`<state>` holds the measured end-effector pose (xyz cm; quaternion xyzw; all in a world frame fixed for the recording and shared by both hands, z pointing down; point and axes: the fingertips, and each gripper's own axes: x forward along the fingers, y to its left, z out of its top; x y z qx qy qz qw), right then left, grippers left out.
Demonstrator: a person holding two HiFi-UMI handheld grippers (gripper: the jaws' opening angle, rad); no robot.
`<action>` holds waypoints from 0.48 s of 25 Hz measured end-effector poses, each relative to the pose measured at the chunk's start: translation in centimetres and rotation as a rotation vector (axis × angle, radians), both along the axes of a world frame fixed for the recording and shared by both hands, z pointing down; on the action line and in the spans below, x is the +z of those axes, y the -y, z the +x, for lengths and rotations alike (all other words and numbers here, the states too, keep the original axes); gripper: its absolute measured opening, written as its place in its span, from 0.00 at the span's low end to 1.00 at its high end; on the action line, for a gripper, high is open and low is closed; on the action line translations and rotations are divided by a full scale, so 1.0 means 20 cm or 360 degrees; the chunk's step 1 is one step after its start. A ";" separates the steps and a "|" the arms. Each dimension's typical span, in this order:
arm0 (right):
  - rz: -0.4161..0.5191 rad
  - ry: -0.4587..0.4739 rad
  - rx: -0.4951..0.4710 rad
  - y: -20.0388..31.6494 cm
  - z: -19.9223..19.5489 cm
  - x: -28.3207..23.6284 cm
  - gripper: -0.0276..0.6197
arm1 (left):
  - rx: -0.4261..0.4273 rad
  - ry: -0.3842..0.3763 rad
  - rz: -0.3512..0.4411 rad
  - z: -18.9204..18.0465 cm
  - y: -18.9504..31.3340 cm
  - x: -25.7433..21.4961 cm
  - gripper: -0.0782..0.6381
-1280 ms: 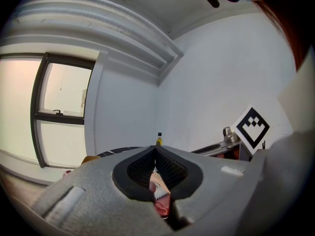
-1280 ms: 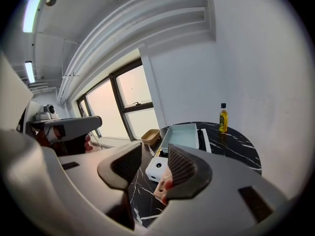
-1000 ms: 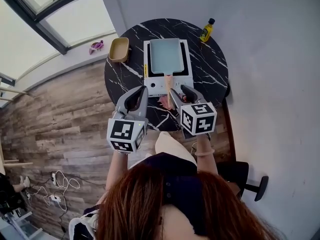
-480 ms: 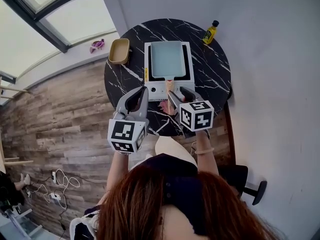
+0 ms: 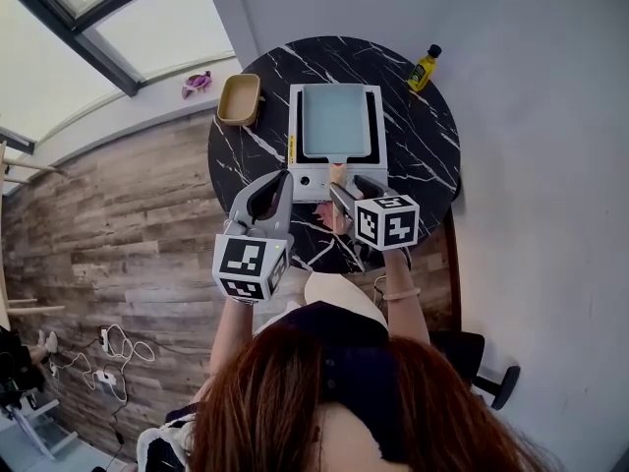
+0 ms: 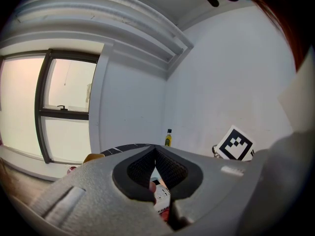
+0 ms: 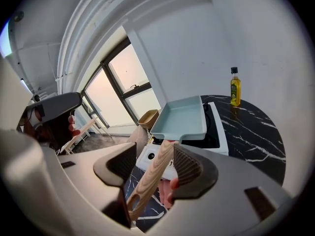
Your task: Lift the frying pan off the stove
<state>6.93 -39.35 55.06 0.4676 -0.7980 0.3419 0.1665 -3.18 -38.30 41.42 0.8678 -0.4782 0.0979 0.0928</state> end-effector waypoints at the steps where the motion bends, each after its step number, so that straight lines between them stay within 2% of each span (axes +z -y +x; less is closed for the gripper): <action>1: -0.0017 0.0006 -0.0003 0.00 0.00 0.02 0.42 | -0.0003 0.0002 -0.0004 0.00 0.01 0.01 0.13; 12: -0.0238 0.0163 -0.0040 0.04 -0.02 0.19 0.47 | -0.0009 0.0023 -0.0040 0.01 0.06 0.06 0.13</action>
